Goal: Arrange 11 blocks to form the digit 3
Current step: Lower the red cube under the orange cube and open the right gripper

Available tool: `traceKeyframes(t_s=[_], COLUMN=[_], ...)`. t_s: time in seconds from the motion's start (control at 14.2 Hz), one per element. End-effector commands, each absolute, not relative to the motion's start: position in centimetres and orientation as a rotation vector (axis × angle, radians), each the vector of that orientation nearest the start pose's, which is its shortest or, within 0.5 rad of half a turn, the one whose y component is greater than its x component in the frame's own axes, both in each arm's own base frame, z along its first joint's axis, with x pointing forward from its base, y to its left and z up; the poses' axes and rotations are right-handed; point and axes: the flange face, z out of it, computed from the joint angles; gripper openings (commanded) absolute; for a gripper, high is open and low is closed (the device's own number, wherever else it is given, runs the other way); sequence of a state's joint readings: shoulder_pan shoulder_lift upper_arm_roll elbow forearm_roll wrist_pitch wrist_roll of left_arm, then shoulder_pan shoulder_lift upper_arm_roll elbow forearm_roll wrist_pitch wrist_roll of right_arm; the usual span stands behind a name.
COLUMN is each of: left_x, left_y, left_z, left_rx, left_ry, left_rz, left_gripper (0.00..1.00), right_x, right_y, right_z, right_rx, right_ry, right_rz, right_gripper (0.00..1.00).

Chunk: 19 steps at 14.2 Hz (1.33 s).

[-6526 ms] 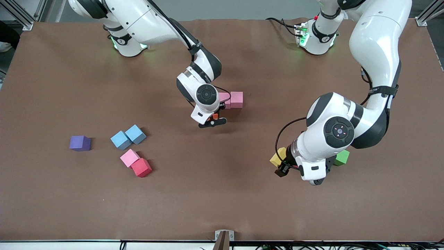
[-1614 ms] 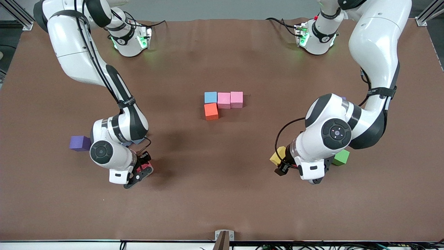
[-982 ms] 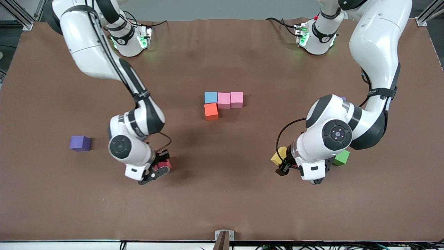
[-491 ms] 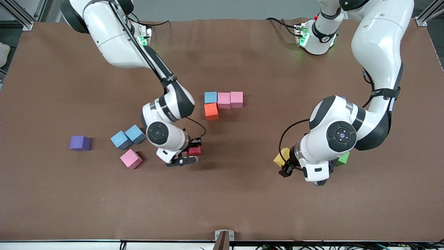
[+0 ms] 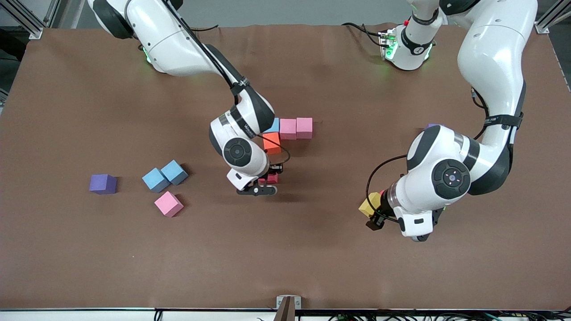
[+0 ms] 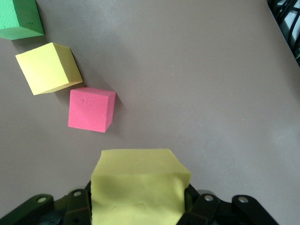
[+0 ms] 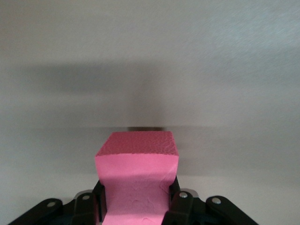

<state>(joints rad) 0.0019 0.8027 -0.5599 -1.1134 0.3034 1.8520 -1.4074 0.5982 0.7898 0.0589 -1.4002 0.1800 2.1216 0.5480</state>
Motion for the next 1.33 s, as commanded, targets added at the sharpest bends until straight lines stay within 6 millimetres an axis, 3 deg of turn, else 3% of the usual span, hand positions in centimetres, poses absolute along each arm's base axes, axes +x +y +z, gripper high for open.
traceKeyframes(t_s=[0.0, 0.14, 0.63, 1.26], left_x=[70.5, 70.5, 70.7, 70.7], left_y=[-26.0, -25.9, -25.8, -25.7], left_z=[38.7, 38.9, 38.8, 38.7], left_rx=[-2.896, -2.893, -2.895, -2.895], left_ry=[-1.422, -1.432, -1.439, -1.438], left_rz=[0.089, 0.088, 0.082, 0.081], left_gripper=[0.01, 0.01, 0.01, 0.01], right_x=[56.3, 55.5, 54.6, 53.3], right_y=[44.7, 44.9, 44.7, 45.1], right_z=[23.4, 22.8, 22.3, 22.7], right_rx=[-3.002, -3.005, -3.021, -3.028], right_ry=[-0.116, -0.179, -0.132, -0.16], right_rz=[0.261, 0.285, 0.313, 0.313], right_gripper=[0.28, 0.28, 0.28, 0.28])
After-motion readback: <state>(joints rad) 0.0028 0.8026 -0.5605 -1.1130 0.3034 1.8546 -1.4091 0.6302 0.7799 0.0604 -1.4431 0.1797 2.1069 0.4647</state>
